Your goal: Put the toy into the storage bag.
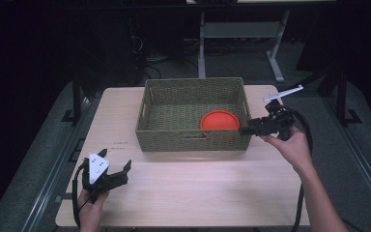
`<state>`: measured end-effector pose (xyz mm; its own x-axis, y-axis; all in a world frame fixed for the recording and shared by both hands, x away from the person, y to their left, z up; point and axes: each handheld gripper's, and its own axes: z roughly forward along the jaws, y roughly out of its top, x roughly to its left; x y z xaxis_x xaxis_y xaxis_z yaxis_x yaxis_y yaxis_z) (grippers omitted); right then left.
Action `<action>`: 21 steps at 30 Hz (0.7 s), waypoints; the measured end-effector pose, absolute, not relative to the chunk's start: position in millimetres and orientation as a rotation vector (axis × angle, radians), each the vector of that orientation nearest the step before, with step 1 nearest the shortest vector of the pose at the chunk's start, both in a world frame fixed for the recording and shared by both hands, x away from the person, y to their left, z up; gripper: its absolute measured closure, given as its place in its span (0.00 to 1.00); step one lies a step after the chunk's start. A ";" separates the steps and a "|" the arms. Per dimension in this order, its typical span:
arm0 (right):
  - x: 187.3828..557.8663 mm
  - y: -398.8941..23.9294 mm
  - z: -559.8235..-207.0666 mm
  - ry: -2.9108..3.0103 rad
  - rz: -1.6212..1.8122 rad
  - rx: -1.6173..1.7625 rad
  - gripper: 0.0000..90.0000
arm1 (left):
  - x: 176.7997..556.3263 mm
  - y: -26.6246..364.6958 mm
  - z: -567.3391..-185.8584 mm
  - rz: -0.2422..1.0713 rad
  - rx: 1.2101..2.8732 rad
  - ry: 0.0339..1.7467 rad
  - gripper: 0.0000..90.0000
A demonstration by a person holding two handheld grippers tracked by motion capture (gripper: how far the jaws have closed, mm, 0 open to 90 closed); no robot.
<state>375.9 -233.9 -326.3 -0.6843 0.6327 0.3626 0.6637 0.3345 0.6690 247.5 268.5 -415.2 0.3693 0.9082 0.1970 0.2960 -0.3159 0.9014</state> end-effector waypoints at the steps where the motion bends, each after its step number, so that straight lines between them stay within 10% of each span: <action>1: 372.1 -235.9 -327.7 -2.538 -1.301 -1.232 0.34 | 247.6 268.5 -415.2 0.943 1.810 1.057 0.14; 21: 291.5 -271.6 -394.4 -2.570 -1.333 -1.234 0.30 | 248.2 263.2 -416.7 0.938 1.825 1.035 0.14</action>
